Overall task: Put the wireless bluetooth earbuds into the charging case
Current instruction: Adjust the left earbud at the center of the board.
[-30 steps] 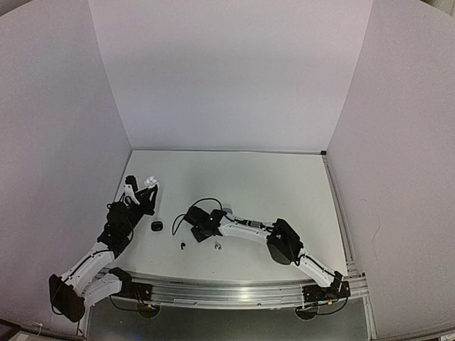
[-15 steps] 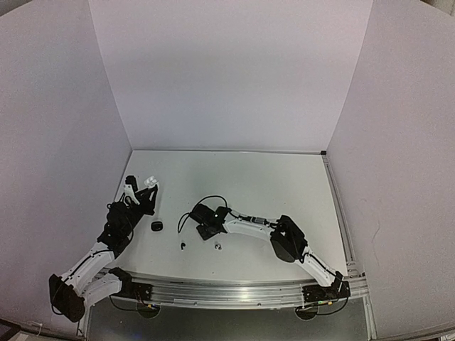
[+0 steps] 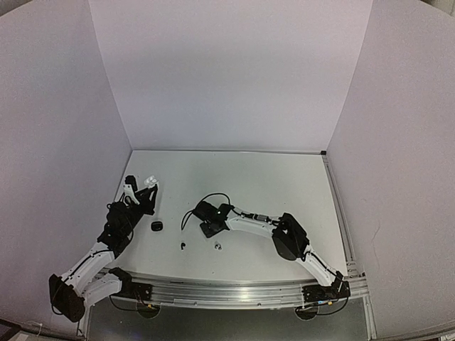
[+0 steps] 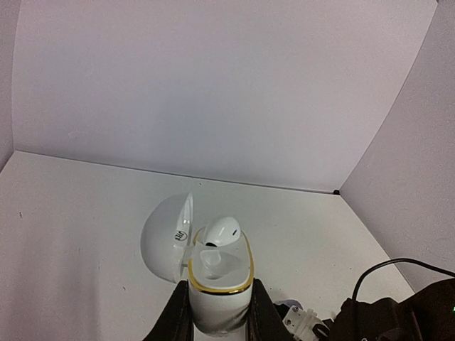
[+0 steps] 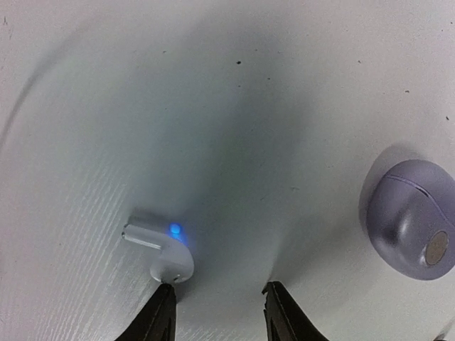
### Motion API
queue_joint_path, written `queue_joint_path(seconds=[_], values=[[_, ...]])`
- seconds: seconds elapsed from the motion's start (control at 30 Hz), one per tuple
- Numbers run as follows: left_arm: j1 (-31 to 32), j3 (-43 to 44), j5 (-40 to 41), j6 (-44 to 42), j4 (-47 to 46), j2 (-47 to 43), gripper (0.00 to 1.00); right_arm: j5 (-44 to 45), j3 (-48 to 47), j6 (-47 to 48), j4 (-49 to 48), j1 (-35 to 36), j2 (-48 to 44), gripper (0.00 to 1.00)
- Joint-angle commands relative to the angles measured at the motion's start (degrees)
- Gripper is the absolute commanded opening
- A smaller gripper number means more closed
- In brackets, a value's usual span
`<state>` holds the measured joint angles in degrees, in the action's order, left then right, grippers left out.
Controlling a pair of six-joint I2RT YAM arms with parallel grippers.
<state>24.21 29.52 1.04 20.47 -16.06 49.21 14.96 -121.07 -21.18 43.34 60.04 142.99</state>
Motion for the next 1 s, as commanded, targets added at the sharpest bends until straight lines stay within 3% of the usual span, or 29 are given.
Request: queue_joint_path(seconds=[0.0, 0.47, 0.7, 0.97], values=[[0.2, 0.7, -0.9, 0.4, -2.5, 0.1, 0.00, 1.7, 1.4, -2.4, 3.4, -2.1, -2.8, 0.41], [0.2, 0.6, -0.9, 0.3, -2.5, -0.1, 0.00, -6.2, -3.7, 3.4, 3.5, -0.1, -0.4, 0.44], [0.3, 0.6, -0.9, 0.4, -2.6, 0.2, 0.00, -5.2, -5.4, 2.3, 3.6, -0.2, 1.9, 0.44], [0.2, 1.0, -0.9, 0.4, -2.7, 0.4, 0.00, -2.7, -7.7, 2.9, 3.7, -0.9, 5.2, 0.37]])
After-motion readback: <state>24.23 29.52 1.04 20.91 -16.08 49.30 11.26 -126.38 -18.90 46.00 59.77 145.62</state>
